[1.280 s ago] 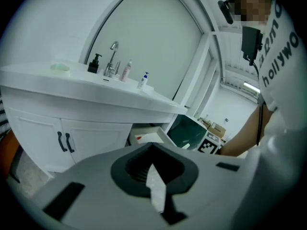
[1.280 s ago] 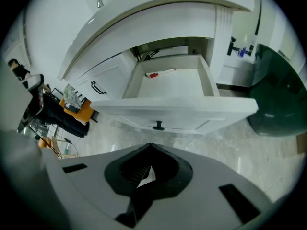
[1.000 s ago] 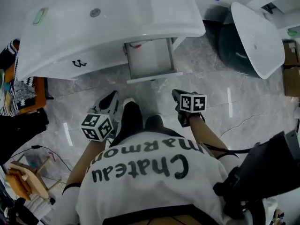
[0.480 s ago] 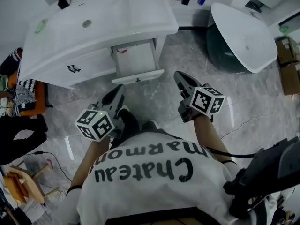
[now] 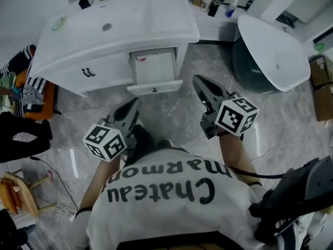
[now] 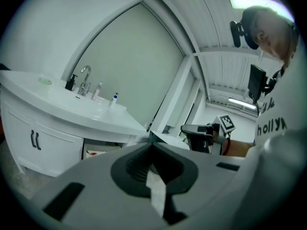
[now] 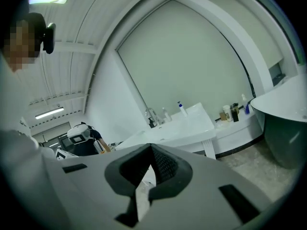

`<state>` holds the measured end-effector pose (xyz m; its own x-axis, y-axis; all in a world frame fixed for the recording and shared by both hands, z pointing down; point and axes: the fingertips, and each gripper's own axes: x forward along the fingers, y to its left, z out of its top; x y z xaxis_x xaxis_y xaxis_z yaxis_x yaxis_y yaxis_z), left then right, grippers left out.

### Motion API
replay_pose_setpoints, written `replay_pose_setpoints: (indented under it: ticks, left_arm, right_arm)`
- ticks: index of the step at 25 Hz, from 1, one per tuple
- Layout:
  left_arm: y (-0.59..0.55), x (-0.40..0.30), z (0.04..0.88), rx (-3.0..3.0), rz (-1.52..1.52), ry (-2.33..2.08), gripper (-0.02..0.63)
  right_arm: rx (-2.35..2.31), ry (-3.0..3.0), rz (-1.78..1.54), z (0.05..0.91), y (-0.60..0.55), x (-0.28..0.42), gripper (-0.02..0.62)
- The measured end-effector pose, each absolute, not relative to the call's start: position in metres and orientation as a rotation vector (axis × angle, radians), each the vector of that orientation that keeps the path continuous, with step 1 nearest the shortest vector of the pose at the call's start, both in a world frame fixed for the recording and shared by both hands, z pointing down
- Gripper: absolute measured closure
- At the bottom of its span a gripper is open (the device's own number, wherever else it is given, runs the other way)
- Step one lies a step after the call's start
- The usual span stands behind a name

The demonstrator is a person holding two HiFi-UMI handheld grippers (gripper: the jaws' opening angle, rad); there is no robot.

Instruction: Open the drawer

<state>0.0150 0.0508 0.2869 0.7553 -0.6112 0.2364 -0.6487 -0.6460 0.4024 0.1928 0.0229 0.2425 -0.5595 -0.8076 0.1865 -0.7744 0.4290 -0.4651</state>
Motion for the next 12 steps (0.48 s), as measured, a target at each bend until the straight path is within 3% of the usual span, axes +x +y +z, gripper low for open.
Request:
replay_pose_setpoints:
  ticks: [12]
  left_arm:
    - [0.069,-0.019,0.291,2.421,0.075,-1.174,0.598]
  right_arm:
    - [-1.451,2.604,-0.782,0.259,0.034,0.195,0.586]
